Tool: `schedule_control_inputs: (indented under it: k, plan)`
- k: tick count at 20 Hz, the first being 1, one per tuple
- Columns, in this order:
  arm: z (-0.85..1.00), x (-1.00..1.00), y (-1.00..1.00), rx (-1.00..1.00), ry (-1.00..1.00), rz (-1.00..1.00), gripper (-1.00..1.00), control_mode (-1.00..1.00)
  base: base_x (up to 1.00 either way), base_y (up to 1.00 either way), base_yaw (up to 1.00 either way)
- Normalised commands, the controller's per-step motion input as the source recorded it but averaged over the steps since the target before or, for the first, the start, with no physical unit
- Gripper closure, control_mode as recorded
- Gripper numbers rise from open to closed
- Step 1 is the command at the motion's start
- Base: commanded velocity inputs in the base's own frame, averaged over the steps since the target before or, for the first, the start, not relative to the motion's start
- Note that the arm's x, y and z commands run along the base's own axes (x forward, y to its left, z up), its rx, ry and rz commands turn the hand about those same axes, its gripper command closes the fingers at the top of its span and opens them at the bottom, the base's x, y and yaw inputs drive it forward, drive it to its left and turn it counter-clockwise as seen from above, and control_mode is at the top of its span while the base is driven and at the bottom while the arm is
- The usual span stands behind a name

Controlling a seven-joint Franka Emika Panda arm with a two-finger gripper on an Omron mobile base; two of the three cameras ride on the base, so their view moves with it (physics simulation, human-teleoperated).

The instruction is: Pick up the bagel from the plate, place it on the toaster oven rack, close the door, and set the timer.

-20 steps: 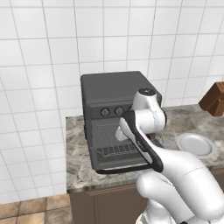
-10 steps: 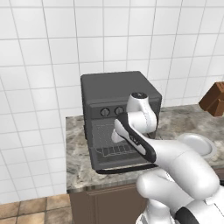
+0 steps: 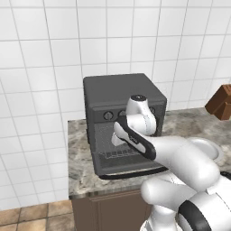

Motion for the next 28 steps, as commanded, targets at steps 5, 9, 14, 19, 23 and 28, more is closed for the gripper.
schedule_control_inputs:
  k: [5, 9, 14, 19, 23, 28]
  plan:
    - [-0.11, 0.08, 0.1, 0.0, 0.0, 0.01, -1.0, -1.0, 0.0, 0.0, 0.0]
    - [-0.04, 0.0, 0.09, 0.0, 0.0, 0.0, -1.0, -1.0, 0.0, 0.0, 0.0]
    - [0.01, 0.0, 0.0, 0.0, 0.0, 0.0, -1.0, -1.0, 0.0, 0.0, 0.0]
    - [0.14, -0.1, 0.0, 0.0, -0.02, 0.0, -1.0, -1.0, 0.0, 0.0, 0.0]
    - [0.42, -0.66, 0.0, 0.0, -0.1, 0.0, -1.0, -1.0, 0.0, 0.0, 0.0]
    - [0.33, -0.84, 0.0, 0.0, -0.06, 0.0, -1.0, -1.0, 0.0, 0.0, 0.0]
